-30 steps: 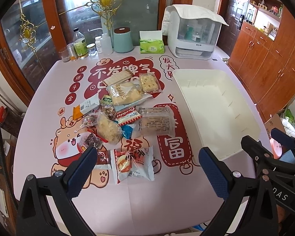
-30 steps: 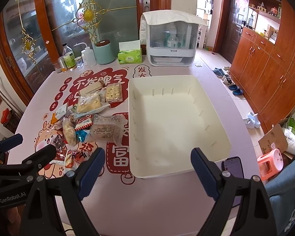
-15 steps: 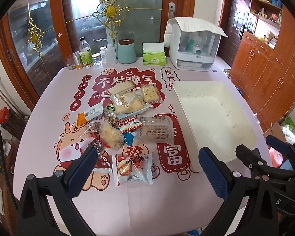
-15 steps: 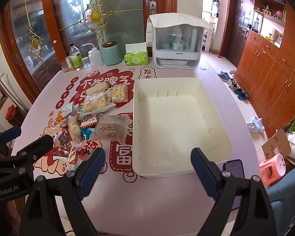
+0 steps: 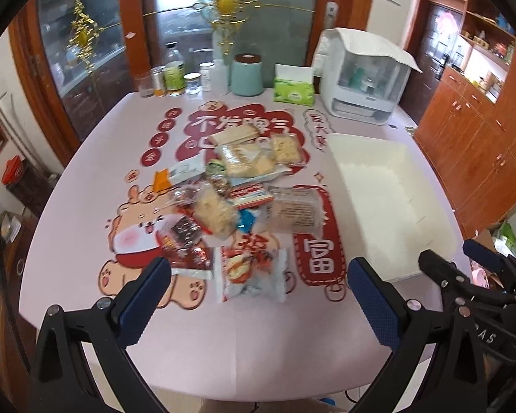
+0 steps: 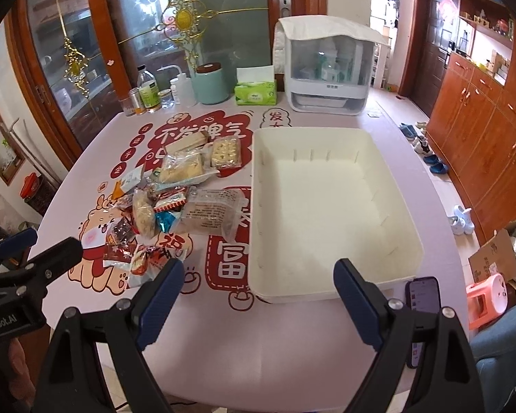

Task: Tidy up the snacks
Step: 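Grasp the white-red bread bag with the right gripper while the left grasps a brown-red snack pack, then carry both packs into the white tray and open both grippers, then grasp the grey-orange bar with the left gripper while the right grasps a clear bread bag, then lower both held snacks into the white tray and open both grippers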

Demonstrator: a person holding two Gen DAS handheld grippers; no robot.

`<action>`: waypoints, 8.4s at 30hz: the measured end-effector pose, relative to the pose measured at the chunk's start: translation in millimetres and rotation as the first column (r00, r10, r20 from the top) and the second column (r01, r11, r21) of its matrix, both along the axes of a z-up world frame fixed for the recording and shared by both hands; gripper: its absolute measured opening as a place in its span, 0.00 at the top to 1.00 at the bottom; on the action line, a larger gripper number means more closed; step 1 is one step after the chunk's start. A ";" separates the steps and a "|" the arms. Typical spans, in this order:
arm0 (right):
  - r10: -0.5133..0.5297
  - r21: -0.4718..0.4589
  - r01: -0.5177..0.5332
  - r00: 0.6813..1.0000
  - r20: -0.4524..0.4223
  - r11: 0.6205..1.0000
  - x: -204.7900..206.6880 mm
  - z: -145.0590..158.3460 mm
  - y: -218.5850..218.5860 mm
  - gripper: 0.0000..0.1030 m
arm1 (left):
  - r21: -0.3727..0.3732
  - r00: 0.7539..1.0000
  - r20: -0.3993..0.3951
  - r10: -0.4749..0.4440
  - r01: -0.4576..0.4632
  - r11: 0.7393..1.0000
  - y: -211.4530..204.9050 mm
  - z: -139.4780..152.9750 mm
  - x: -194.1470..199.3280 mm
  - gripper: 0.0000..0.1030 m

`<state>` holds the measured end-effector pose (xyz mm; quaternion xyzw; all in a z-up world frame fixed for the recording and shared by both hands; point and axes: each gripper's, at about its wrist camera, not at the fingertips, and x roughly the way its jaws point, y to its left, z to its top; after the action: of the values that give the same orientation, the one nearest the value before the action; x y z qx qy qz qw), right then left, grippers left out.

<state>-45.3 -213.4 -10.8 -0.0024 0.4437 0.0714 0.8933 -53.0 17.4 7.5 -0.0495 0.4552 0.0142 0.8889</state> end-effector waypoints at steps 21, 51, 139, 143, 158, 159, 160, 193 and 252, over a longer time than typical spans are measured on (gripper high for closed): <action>0.002 0.041 -0.003 1.000 0.022 0.999 23.8 12.3 97.4 0.13 | 0.134 0.996 0.083 0.011 -0.022 0.991 167.9 29.2 40.2 0.01; -0.026 0.047 0.045 0.938 -0.344 0.998 73.1 -151.2 169.8 0.13 | -0.091 0.848 -0.371 -0.377 0.371 0.924 142.0 -213.9 169.9 0.03; -0.066 -0.028 0.062 0.986 -0.155 0.998 114.4 -84.7 -109.8 0.38 | 0.006 0.954 -0.124 -0.271 0.274 0.962 -215.9 -78.9 201.3 0.17; -0.046 -0.034 0.041 0.988 -0.148 0.999 112.0 -84.1 -104.9 0.38 | 0.009 0.962 -0.110 -0.251 0.253 0.967 -206.2 -74.5 191.7 0.16; -0.015 -0.017 0.013 0.994 -0.109 1.000 96.1 -61.9 -90.3 0.37 | 0.008 0.981 -0.018 -0.192 0.192 0.981 -162.8 -39.2 134.8 0.15; -0.013 -0.014 0.012 0.994 -0.104 1.000 94.8 -60.5 -89.4 0.37 | 0.014 0.983 -0.012 -0.184 0.184 0.983 -156.4 -36.3 128.4 0.15; -0.014 -0.014 0.012 0.995 -0.097 1.000 92.8 -58.3 -87.5 0.37 | 0.019 0.984 -0.008 -0.177 0.177 0.984 -151.3 -34.3 124.1 0.15; -0.028 0.084 0.030 0.999 -0.017 0.996 73.0 -19.4 64.0 0.28 | 0.179 0.996 0.002 -0.084 0.082 0.980 114.0 -20.7 99.6 0.15; 0.247 0.113 -0.236 0.963 -0.106 0.965 94.4 -64.4 184.5 0.67 | -0.074 0.930 -0.099 -0.355 0.349 0.934 127.6 -56.2 152.0 0.65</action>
<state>49.1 -28.8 -75.2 -0.0079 0.4884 0.2019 0.8489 99.1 145.0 -48.7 0.0093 0.5054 -0.1550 0.8488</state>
